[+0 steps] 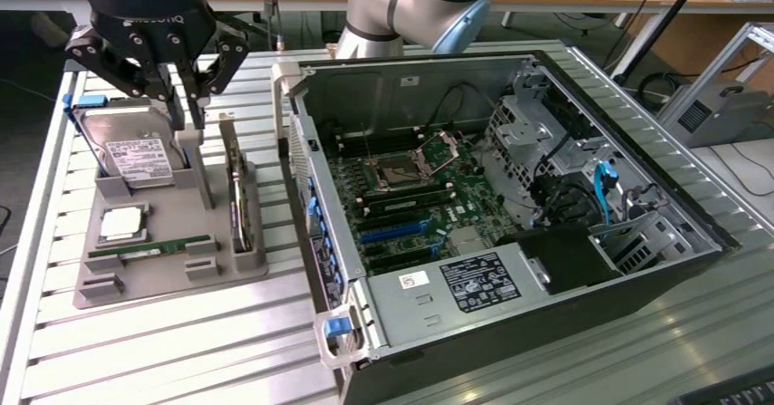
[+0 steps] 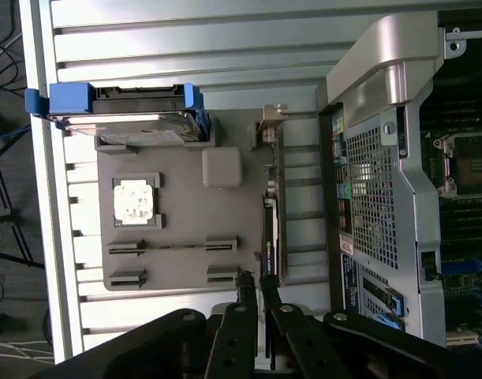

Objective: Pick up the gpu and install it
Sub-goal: 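Pick up the gpu and move the gpu toward the slot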

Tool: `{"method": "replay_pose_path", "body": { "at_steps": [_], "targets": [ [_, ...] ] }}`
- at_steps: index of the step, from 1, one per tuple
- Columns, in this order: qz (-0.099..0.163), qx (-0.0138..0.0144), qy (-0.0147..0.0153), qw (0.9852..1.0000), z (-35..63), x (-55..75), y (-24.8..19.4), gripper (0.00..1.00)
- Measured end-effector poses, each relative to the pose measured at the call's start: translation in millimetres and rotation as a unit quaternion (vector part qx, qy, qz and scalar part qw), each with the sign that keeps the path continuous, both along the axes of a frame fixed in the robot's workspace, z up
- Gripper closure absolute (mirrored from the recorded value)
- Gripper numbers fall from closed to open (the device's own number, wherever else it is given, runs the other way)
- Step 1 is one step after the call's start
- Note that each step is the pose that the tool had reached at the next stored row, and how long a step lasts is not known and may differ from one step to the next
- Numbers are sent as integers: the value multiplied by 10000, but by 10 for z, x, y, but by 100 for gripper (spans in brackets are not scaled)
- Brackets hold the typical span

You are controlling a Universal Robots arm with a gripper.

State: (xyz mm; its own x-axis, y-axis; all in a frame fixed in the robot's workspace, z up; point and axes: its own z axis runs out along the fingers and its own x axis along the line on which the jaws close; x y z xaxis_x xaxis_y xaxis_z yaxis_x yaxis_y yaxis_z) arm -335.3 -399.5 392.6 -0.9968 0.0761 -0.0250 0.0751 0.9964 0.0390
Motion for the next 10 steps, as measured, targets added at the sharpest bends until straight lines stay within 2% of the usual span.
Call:
{"method": "replay_pose_path", "body": {
  "at_steps": [2,4,5,6,10],
  "targets": [
    [0,0,0,10000,0,0,0,70],
    [0,0,0,10000,0,0,0,70],
    [0,0,0,10000,0,0,0,58],
    [0,0,0,10000,0,0,0,52],
    [0,0,0,10000,0,0,0,52]
  ]
}}
